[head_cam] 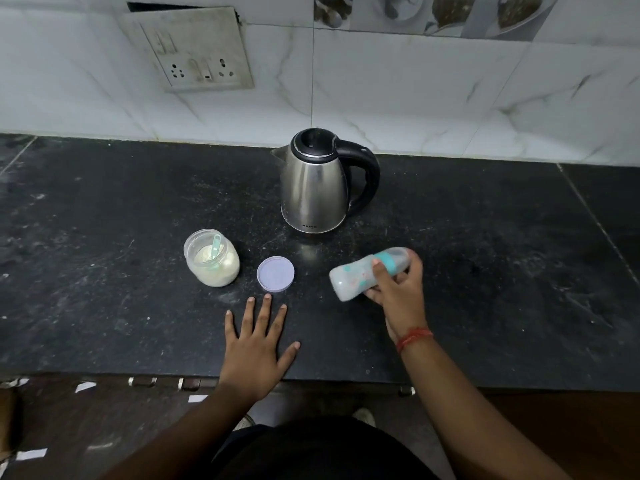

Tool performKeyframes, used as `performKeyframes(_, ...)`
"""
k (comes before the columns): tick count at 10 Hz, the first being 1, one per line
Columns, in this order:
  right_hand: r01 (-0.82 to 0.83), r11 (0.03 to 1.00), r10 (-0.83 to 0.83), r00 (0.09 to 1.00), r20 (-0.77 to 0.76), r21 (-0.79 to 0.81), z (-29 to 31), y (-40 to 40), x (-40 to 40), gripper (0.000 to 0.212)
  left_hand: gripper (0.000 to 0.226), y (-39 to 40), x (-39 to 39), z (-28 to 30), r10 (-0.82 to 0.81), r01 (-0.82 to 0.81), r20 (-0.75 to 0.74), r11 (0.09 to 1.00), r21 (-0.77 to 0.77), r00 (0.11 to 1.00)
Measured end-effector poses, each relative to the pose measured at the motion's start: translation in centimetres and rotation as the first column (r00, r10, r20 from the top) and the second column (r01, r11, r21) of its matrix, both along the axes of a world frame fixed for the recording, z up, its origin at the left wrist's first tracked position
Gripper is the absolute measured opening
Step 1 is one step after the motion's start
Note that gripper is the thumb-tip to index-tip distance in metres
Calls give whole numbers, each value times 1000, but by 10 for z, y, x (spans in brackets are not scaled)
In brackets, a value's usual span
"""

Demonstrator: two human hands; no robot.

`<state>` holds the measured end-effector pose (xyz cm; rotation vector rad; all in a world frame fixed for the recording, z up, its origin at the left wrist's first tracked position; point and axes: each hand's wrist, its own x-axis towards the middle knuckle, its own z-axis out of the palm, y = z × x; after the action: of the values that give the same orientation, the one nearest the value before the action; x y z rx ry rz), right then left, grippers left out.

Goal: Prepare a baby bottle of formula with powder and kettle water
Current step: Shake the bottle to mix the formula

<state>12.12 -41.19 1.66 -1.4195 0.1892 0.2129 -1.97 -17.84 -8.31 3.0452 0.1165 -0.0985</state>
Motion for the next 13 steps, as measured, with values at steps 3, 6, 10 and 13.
performKeyframes(3,-186,975,193,980,50,-124,1,-3,1,56,78,1,-1,1,6,-6,-11,1000,7,1000)
performKeyframes(6,-233,952,249,967,58,-201,3,-6,5,54,77,2,-1,1,5,-5,-11,1000,-9,1000)
performKeyframes(10,-106,989,111,993,50,-99,3,-9,12,50,78,0,-1,0,1,-1,-4,1000,-12,1000)
performKeyframes(13,-264,944,277,960,38,-197,10,-11,16,53,77,2,-1,0,3,-3,-17,1000,-7,1000)
